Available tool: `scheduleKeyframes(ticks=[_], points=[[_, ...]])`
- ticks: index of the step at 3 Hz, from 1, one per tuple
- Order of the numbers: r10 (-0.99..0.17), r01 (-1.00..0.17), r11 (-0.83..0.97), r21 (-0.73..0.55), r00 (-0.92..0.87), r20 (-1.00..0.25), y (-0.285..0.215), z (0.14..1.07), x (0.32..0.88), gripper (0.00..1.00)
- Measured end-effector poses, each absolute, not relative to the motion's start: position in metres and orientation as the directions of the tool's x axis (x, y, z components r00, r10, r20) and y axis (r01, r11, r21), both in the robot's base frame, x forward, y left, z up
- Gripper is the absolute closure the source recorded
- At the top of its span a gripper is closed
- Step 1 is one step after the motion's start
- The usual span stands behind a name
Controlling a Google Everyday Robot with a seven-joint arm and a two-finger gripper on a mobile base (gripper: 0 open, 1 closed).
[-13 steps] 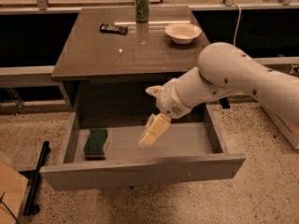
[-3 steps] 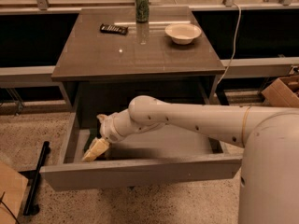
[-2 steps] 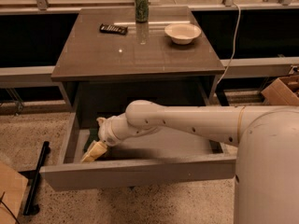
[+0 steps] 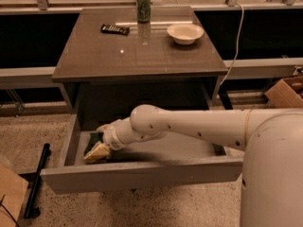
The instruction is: Pick sponge from top drawer and place on counter
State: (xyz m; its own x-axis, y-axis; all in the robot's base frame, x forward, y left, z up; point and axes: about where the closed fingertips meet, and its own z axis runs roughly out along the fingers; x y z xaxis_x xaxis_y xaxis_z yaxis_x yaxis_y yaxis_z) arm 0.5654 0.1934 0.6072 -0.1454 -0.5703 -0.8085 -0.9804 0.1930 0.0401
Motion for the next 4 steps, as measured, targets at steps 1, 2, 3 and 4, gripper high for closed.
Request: scheduleKeyframes(ticks=[1, 2, 3, 4], points=[[-0.547, -0.974, 0.225, 0.022, -0.146, -0.824, 0.181, 0.620, 0.567, 0.63], [-0.474, -0.971, 0.235, 0.041, -0.152, -0.867, 0.161, 0.646, 0.567, 0.87], [-0.434, -0.978, 0.209, -0.007, -0.086, -0.897, 0.114, 0.703, 0.571, 1.00], [-0.454, -0.982, 0.171, -0.077, -0.009, -0.891, 0.064, 0.767, 0.565, 1.00]])
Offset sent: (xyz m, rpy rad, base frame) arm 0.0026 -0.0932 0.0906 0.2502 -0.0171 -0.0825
